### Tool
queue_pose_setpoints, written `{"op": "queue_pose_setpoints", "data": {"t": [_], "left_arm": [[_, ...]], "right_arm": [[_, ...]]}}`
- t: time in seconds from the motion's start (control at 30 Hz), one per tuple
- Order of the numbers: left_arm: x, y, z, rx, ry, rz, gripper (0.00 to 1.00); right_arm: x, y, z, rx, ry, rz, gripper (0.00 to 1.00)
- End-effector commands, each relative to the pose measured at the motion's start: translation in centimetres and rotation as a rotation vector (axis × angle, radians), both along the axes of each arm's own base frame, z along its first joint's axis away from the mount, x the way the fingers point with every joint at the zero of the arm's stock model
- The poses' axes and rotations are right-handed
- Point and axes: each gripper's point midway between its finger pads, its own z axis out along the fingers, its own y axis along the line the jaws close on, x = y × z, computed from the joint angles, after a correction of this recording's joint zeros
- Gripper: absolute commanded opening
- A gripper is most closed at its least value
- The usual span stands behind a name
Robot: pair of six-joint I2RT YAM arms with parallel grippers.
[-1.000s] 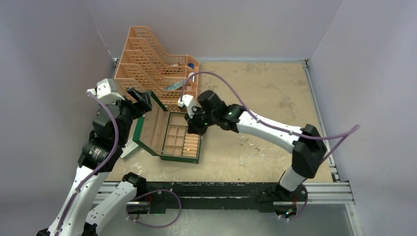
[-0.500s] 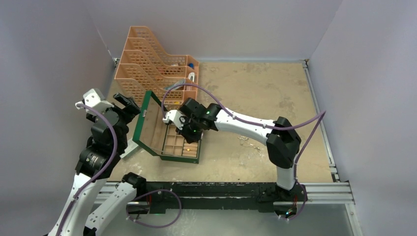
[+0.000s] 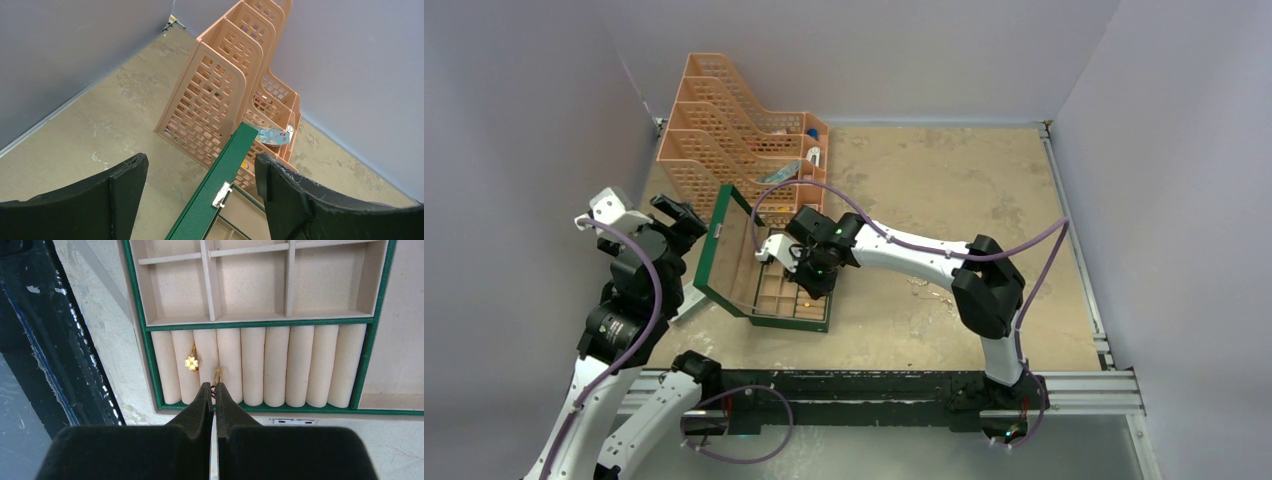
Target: Organize the mixed jewelry
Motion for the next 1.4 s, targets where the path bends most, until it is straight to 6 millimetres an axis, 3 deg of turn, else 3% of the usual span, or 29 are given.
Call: {"op": "queue_pose_setpoints", "data": {"t": [0.0,0.43,1.37], "left_arm": [[0.1,0.2,0.5,-0.011,-0.023,0.013,0.78],[0.5,-0.5,0.3,-0.010,-0.019,-0.020,0.78],[1.0,-1.0,-0.1,0.005,-0.004,-0.046,0.78]], "right_arm": [[-0.1,1.0,1.7,0.043,-0.020,0.051,0.00],[0.0,1.6,1.0,0.052,-0.021,0.104,0.00],[0.5,1.0,-2.3,-0.047,0.003,0.089,0.00]]}}
